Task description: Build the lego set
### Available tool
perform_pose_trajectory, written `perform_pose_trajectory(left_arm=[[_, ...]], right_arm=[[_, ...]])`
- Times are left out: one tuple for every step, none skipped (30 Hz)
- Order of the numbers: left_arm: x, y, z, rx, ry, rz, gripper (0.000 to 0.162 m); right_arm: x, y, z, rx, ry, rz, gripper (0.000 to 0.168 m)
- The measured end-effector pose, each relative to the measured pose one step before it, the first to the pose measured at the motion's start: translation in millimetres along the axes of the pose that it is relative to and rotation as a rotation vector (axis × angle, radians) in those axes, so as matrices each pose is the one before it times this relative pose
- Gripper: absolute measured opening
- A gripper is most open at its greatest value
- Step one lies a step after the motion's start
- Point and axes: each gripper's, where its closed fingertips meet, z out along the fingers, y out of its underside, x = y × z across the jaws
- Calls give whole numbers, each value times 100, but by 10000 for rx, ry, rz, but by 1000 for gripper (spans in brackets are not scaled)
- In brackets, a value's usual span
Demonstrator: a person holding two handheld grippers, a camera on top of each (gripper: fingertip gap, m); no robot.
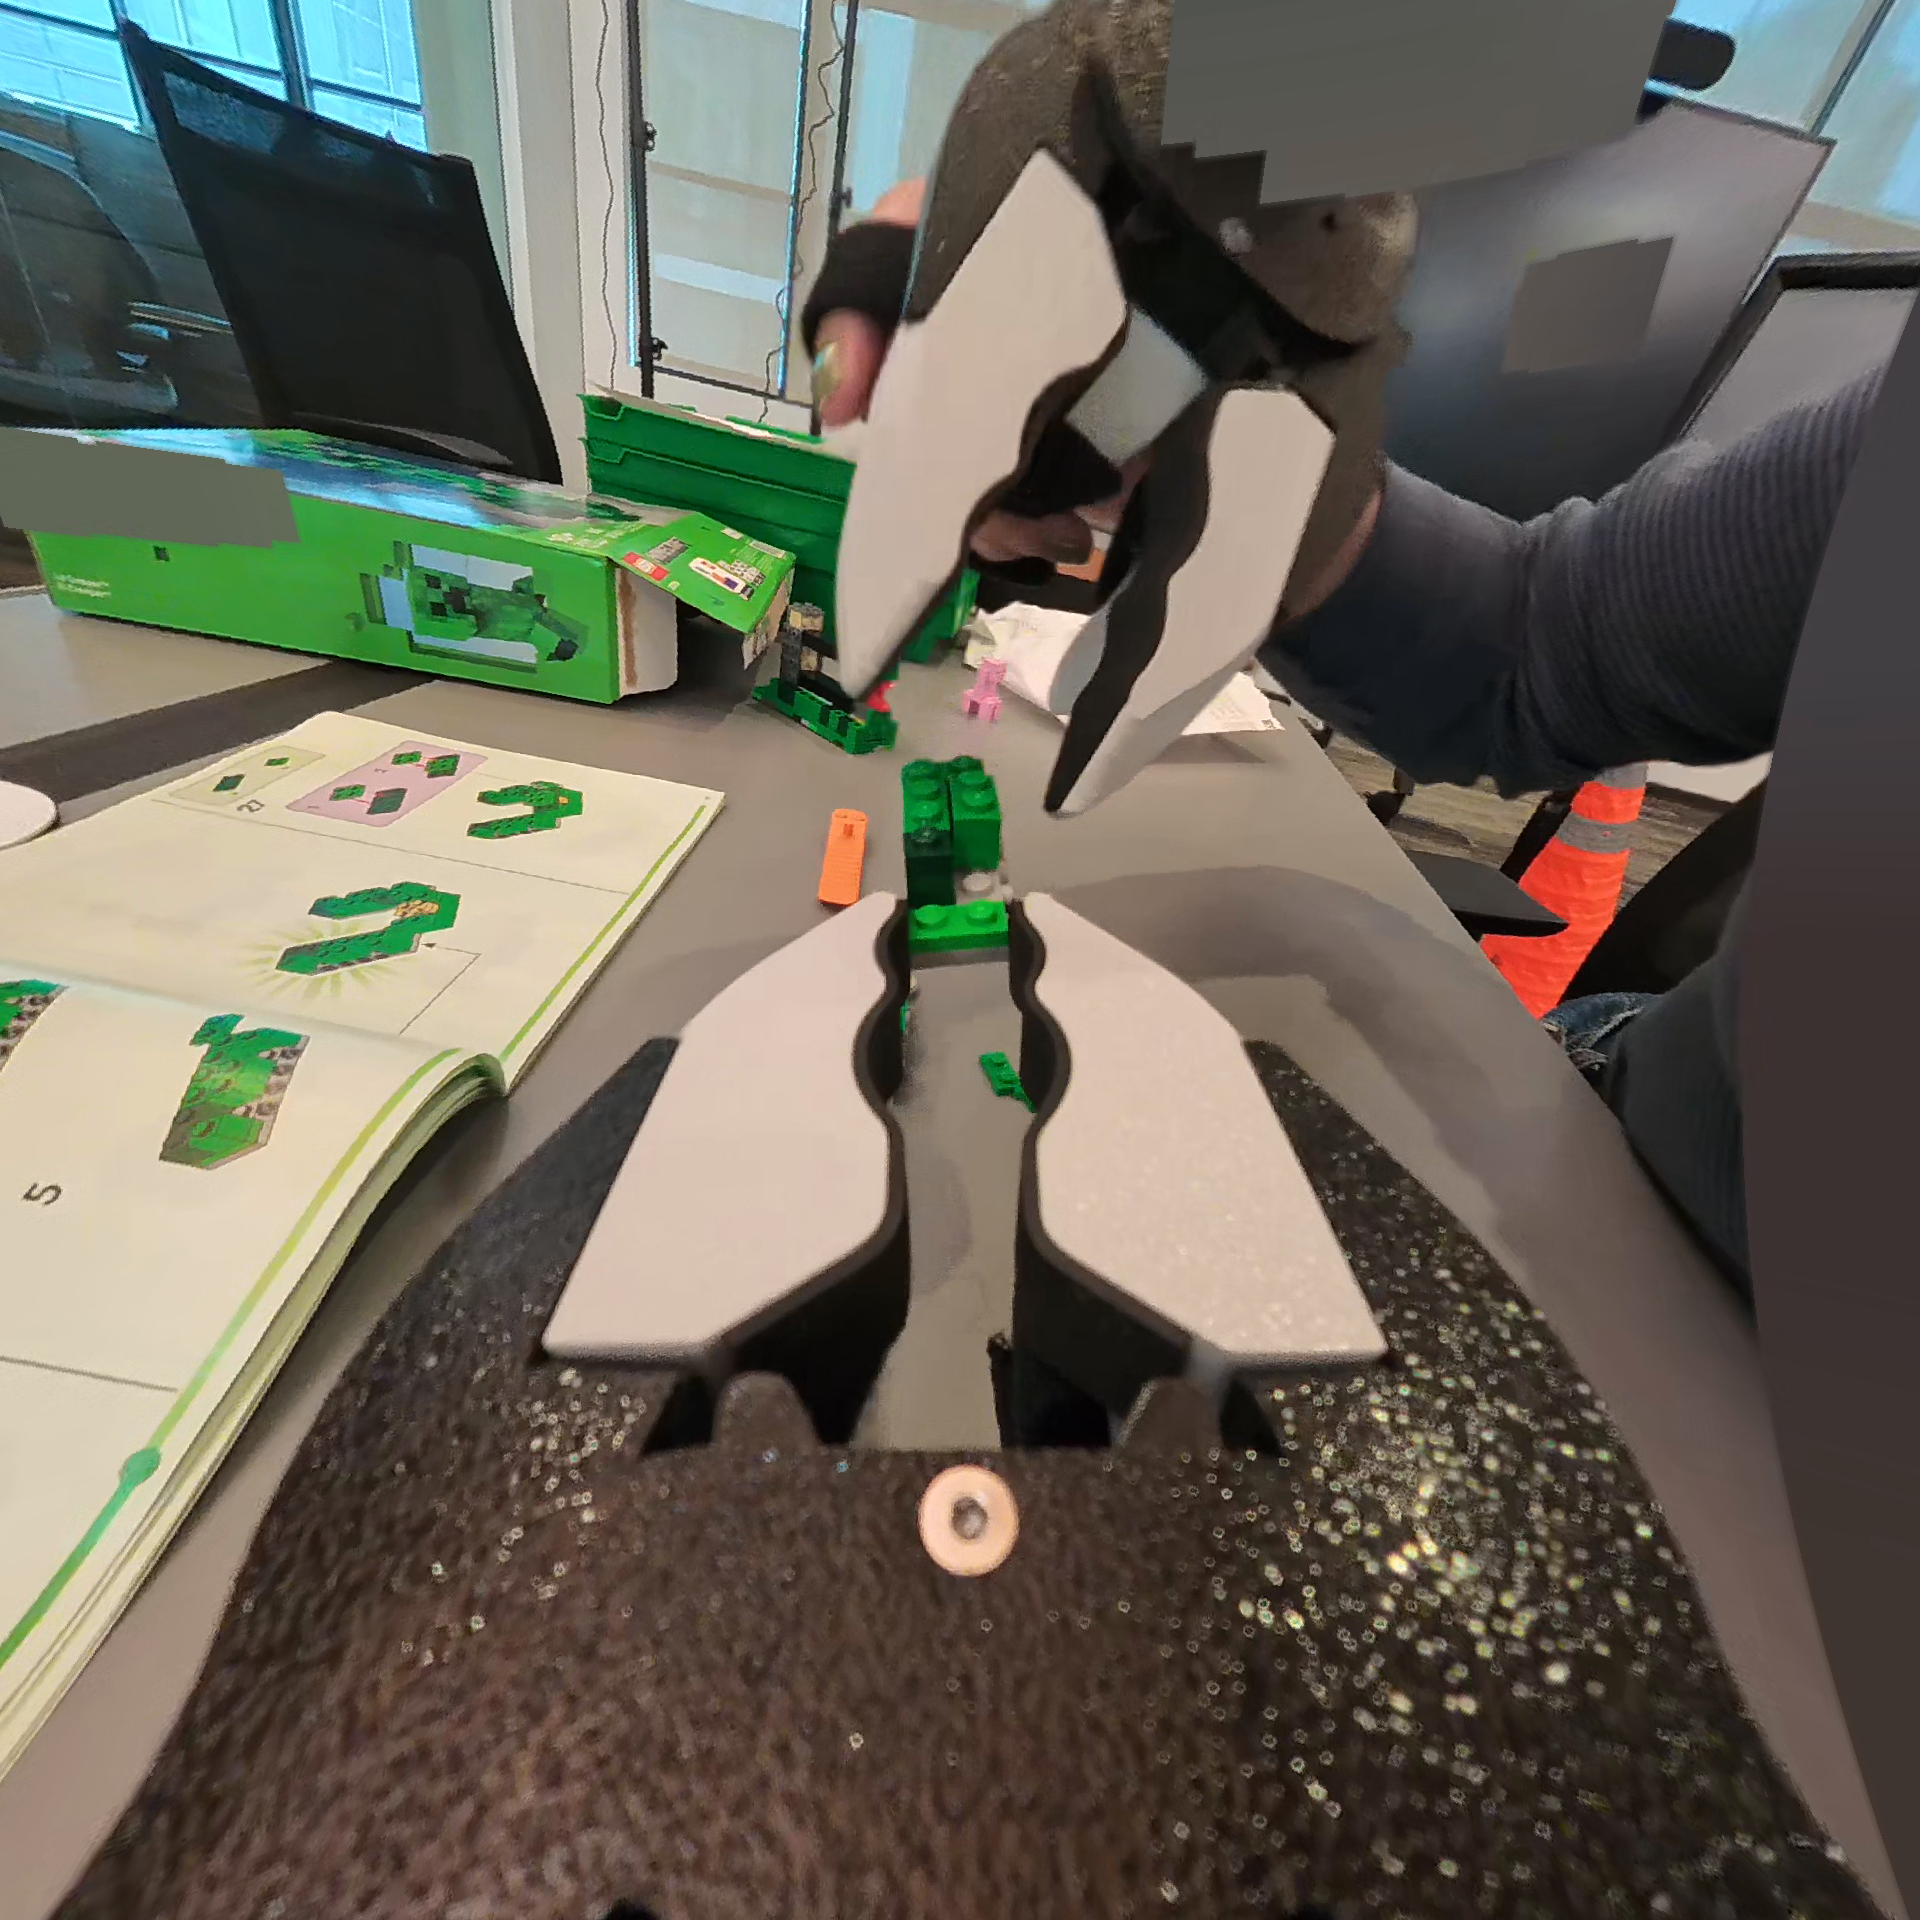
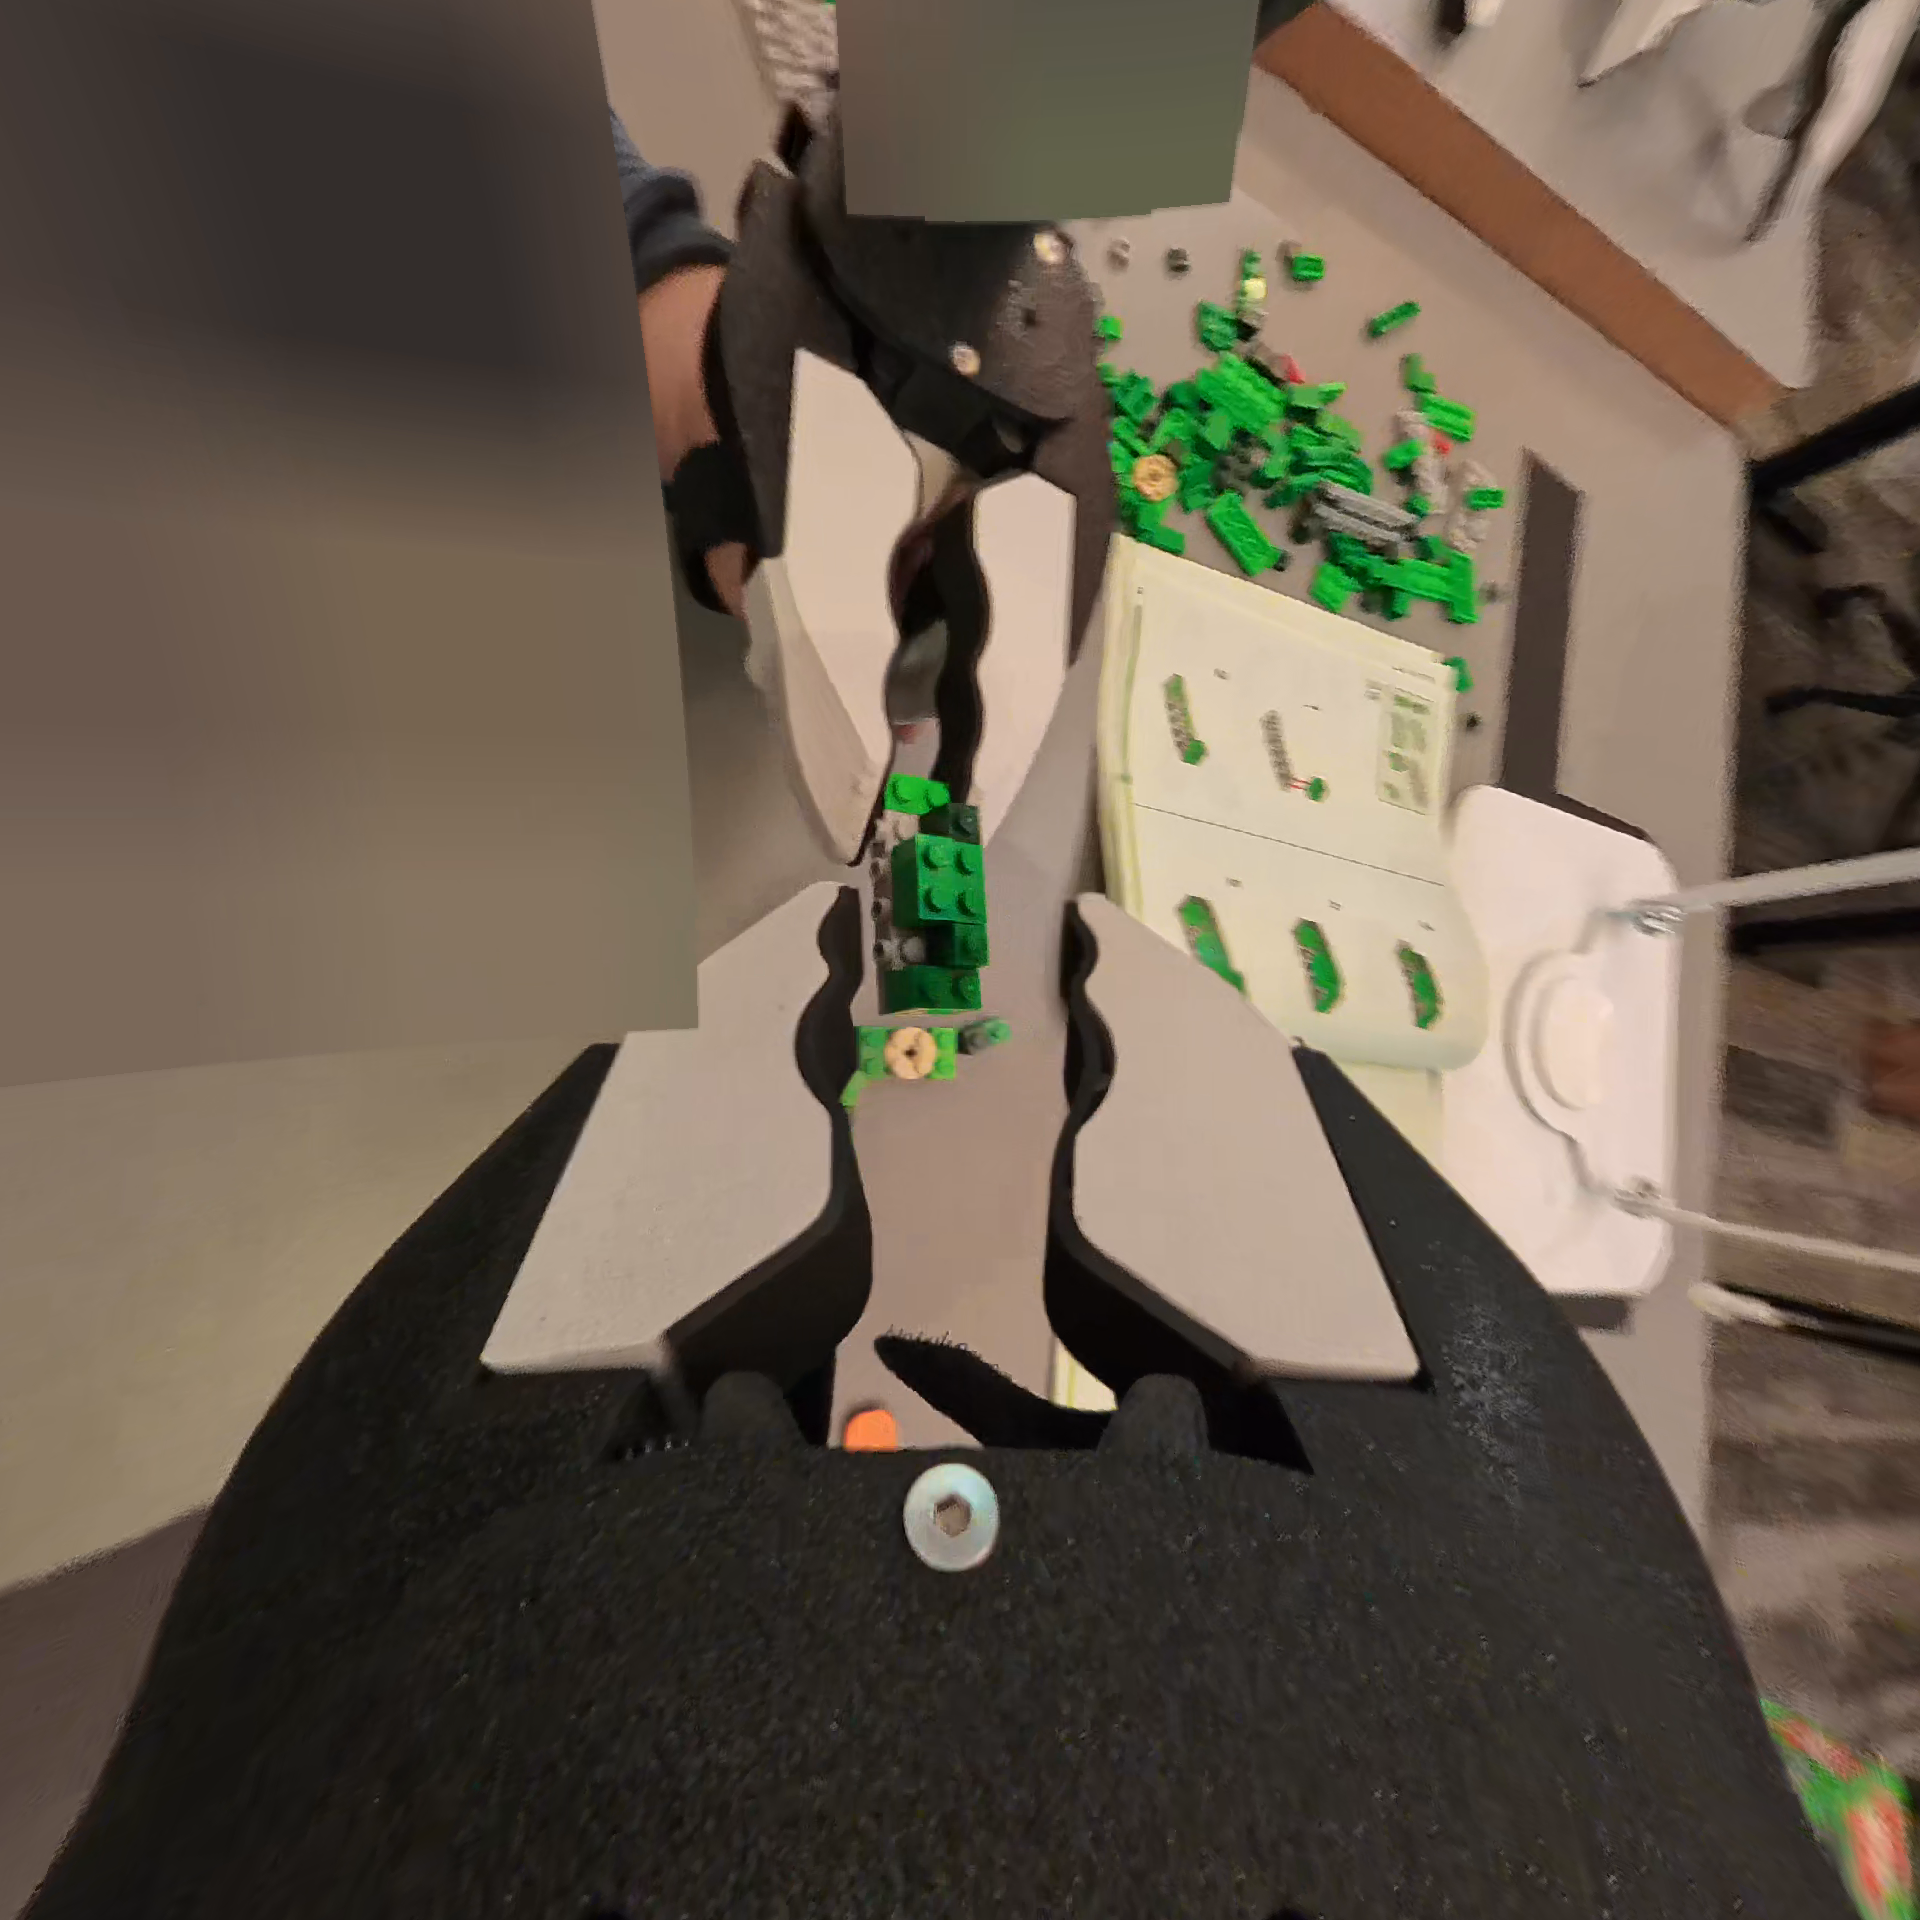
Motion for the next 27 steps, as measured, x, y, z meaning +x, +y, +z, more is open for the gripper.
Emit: perform_pose_trajectory(left_arm=[[-155, 27, -11, -17, -76, -95, 17], [-170, -8, -11, 13, -77, -110, 17], [-142, -34, -47, 30, -51, -120, 17], [-150, -48, -63, 44, -50, -129, 17], [-179, -42, -63, 49, -71, -152, 17], [-127, -71, -68, 59, -35, -118, 17], [-100, -41, -59, 39, -23, -103, 17], [-35, -52, -41, 41, -4, -46, 17], [12, -22, -15, 23, 13, -4, 17], [13, 16, 7, -8, 2, 9, 17], [18, 44, 29, -35, 0, 15, 17], [27, 43, 34, -40, 6, 24, 17], [40, 53, 39, -38, 8, 24, 17], [37, 35, 28, -35, 15, 22, 17], [40, 55, 37, -35, 15, 14, 17], [43, 32, 30, -33, 20, 21, 17], [55, 50, 34, -33, 14, 37, 17], [-84, 22, 2, -21, -94, 26, 17], [-65, -8, -15, 11, -59, 13, 17], [3, -21, -14, 18, -3, 3, 17], [22, 8, 0, -11, -9, 28, 17], [-2, 98, 67, -76, -53, 68, 17], [-4, 96, 89, -82, -62, 77, 17], [10, 102, 69, -81, -30, 48, 17], [6, 88, 71, -75, -6, 16, 17], [10, 35, 34, -37, -8, 24, 17], [17, 13, 12, -4, -21, 46, 17]], right_arm=[[452, -39, -120, -90, 864, -198, 42], [545, -90, -66, -70, 1170, -407, 46], [461, 56, -21, -210, 1294, -626, 50], [124, 168, 20, -359, 1144, -891, 53], [-323, 58, 70, -332, 848, -975, 57], [-332, -40, 99, -322, 778, -928, 55], [-318, -49, 139, -322, 672, -860, 51], [-327, 66, 196, -396, 507, -767, 46], [-406, 12, 235, -283, 270, -542, 45], [-397, -74, 206, -143, 111, -217, 44], [-32, -90, 131, -47, 210, -8, 43], [-22, -71, 125, -15, 100, 20, 41], [107, -6, 124, -68, 128, 14, 40], [70, -3, 129, -54, 93, -90, 37], [85, -37, 133, -31, 117, -100, 33], [104, -2, 132, -48, 129, -103, 28], [-131, 46, 157, -69, -27, -181, 23], [-16, 30, 106, -51, 63, -137, 23], [18, 18, 58, -20, 52, -55, 22], [14, -11, 6, 26, 1, 75, 22], [-28, -8, -25, 74, -61, 110, 21], [-115, 30, -26, 94, -128, 41, 21], [-117, 76, -26, 69, -88, 3, 20], [-125, 53, -46, 3, -33, -5, 19], [-75, 48, -37, -43, 45, -143, 19], [-17, 36, -42, -44, 113, -130, 19], [52, -13, -42, 15, 189, -101, 19]])
